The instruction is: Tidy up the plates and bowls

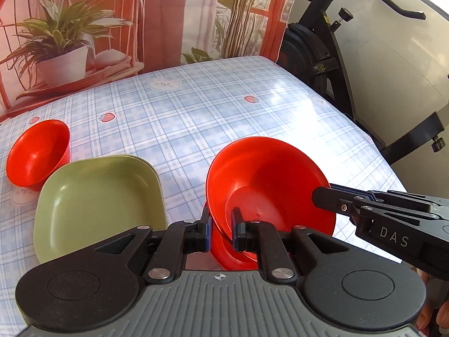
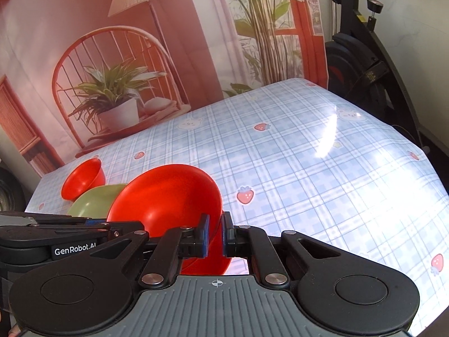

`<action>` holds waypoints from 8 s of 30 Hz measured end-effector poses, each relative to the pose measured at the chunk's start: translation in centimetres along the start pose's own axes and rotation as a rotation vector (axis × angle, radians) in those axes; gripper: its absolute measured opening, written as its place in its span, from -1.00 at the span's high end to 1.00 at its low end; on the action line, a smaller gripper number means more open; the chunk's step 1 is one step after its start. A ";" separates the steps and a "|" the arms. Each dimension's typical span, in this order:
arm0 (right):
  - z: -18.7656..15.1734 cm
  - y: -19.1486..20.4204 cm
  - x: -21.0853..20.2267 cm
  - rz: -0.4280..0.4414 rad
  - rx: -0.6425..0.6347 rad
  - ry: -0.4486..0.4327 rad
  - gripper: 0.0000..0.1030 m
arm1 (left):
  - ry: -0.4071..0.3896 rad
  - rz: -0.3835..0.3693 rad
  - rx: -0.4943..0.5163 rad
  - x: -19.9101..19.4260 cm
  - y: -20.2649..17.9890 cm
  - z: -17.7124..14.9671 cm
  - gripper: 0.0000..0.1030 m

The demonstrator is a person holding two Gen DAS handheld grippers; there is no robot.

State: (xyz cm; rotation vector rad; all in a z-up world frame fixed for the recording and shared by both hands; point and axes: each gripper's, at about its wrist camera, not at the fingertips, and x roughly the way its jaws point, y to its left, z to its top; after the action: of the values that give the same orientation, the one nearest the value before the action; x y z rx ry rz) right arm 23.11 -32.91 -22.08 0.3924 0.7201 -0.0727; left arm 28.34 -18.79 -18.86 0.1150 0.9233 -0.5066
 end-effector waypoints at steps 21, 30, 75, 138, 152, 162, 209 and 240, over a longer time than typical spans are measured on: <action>-0.8 -0.1 1.1 -0.041 -0.017 0.045 0.84 | 0.060 -0.042 0.040 1.4 -0.4 -0.9 0.61; -0.8 0.1 0.9 -0.045 -0.029 0.045 0.82 | 0.036 -0.040 0.037 0.6 0.1 -0.8 0.20; 7.9 22.2 18.8 0.149 -0.279 0.163 0.66 | -0.144 0.201 -0.342 -0.6 25.5 2.4 0.21; 4.5 2.2 0.4 0.074 0.068 -0.014 0.90 | -0.142 -0.009 -0.113 -3.3 1.9 1.5 0.74; 0.5 -1.2 1.6 0.041 0.138 0.040 0.88 | -0.072 0.003 -0.080 -0.7 0.6 -0.1 0.74; 0.0 -0.7 1.8 0.011 0.106 0.041 0.85 | -0.038 0.008 -0.078 -0.1 0.4 -0.6 0.74; -2.3 -1.3 5.5 -0.007 0.126 0.149 0.74 | 0.012 -0.071 -0.165 3.4 2.3 -1.9 0.41; 2.7 2.4 -2.4 -0.013 0.095 -0.049 0.82 | -0.149 -0.102 -0.079 -5.8 1.9 1.9 0.68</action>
State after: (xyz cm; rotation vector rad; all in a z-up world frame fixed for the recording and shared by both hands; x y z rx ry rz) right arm 23.45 -31.89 -17.93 0.4752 0.6724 -0.1290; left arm 27.73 -15.57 -13.40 -0.0416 0.8045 -0.5649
